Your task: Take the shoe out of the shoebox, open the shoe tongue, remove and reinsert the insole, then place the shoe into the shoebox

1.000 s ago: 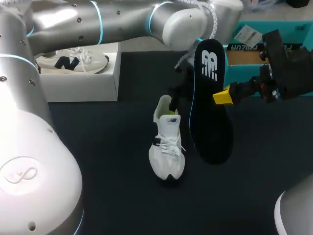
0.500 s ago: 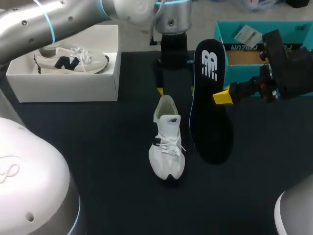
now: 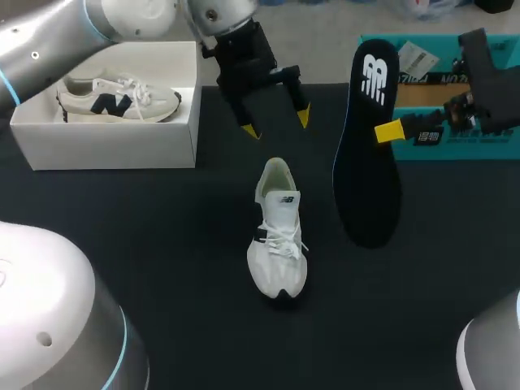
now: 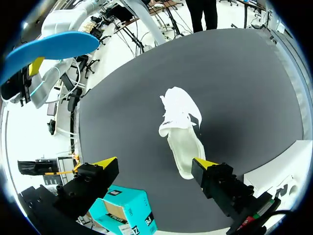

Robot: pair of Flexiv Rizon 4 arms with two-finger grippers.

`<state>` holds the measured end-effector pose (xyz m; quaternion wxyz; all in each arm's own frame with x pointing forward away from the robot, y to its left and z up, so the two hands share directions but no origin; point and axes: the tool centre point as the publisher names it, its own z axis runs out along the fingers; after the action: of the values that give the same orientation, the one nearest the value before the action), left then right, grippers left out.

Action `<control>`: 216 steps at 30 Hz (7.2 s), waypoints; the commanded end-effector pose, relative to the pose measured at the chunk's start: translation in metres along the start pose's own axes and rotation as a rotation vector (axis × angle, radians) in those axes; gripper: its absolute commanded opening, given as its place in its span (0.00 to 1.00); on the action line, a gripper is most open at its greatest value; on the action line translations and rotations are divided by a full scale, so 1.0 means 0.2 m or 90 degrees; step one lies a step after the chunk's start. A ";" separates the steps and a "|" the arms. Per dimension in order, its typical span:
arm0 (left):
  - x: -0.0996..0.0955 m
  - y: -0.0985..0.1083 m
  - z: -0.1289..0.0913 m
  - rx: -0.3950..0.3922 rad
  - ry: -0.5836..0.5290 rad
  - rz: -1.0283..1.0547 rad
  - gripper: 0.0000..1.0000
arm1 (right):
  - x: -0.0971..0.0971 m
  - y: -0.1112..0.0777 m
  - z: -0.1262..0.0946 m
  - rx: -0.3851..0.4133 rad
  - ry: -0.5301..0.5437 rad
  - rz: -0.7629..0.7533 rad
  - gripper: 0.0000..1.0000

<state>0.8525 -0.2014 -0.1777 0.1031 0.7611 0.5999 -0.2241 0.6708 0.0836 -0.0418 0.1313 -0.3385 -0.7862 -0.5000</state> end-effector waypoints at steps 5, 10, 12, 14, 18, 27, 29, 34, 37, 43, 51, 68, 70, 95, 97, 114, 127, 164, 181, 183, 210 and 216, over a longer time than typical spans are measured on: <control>0.02 -0.06 -0.08 -0.053 -0.108 0.027 1.00 | -0.18 0.23 -0.05 0.039 0.038 0.061 0.00; 0.01 -0.07 -0.09 -0.064 -0.093 0.031 1.00 | -0.20 0.25 -0.07 0.024 0.022 0.072 0.00; 0.01 -0.07 -0.09 -0.064 -0.093 0.031 1.00 | -0.20 0.25 -0.07 0.024 0.022 0.072 0.00; 0.01 -0.07 -0.09 -0.064 -0.093 0.031 1.00 | -0.20 0.25 -0.07 0.024 0.022 0.072 0.00; 0.01 -0.07 -0.09 -0.064 -0.093 0.031 1.00 | -0.20 0.25 -0.07 0.024 0.022 0.072 0.00; 0.01 -0.07 -0.09 -0.064 -0.093 0.031 1.00 | -0.20 0.25 -0.07 0.024 0.022 0.072 0.00; 0.01 -0.07 -0.09 -0.064 -0.093 0.031 1.00 | -0.20 0.25 -0.07 0.024 0.022 0.072 0.00; -0.06 -0.04 -0.18 -0.130 -0.161 0.034 1.00 | -0.24 0.31 -0.07 0.014 0.061 0.120 0.00; -0.10 0.00 -0.23 -0.181 -0.230 0.013 1.00 | -0.30 0.37 -0.08 -0.016 0.095 0.199 0.00; -0.20 0.04 -0.37 -0.290 -0.331 -0.018 1.00 | -0.41 0.49 -0.09 -0.070 0.126 0.299 0.00; -0.32 0.04 -0.47 -0.364 -0.431 0.025 1.00 | -0.51 0.58 -0.04 -0.038 0.162 0.375 0.00; -0.46 -0.10 -0.59 -0.360 -0.604 0.106 1.00 | -0.58 0.67 0.09 0.105 0.233 0.419 0.00; -0.47 -0.12 -0.60 -0.361 -0.615 0.112 1.00 | -0.58 0.68 0.12 0.115 0.235 0.416 0.00; -0.59 -0.13 -0.50 -0.363 -0.653 0.136 0.00 | -0.61 0.74 0.29 0.158 0.236 0.434 0.00; -0.59 -0.13 -0.49 -0.364 -0.653 0.134 0.00 | -0.61 0.74 0.29 0.156 0.236 0.434 0.00; -0.50 -0.14 -0.56 -0.379 -0.684 0.097 0.00 | -0.49 0.70 0.10 0.031 0.239 0.425 1.00; -0.44 -0.17 -0.61 -0.332 -0.717 0.058 0.00 | -0.41 0.50 -0.03 -0.085 0.149 0.400 1.00; -0.48 -0.17 -0.71 -0.098 -0.794 -0.260 0.00 | -0.43 0.34 -0.05 -0.141 0.123 0.425 1.00; -0.52 -0.22 -0.77 0.091 -0.881 -0.491 0.00 | -0.43 0.34 -0.05 -0.141 0.123 0.425 1.00; -0.53 -0.23 -0.80 0.133 -0.920 -0.660 0.00 | -0.43 0.34 -0.05 -0.141 0.123 0.425 1.00; -0.50 -0.31 -0.87 0.530 -0.671 -1.160 0.00 | -0.43 0.34 -0.05 -0.141 0.123 0.425 1.00; -0.49 -0.33 -0.79 0.852 -0.424 -1.493 0.00 | -0.43 0.34 -0.05 -0.141 0.123 0.425 1.00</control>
<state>0.8062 -0.2000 0.0181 0.0239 -0.0616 0.6983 -0.7127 0.7780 0.0561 -0.0360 0.3241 -0.5387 -0.5575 -0.5422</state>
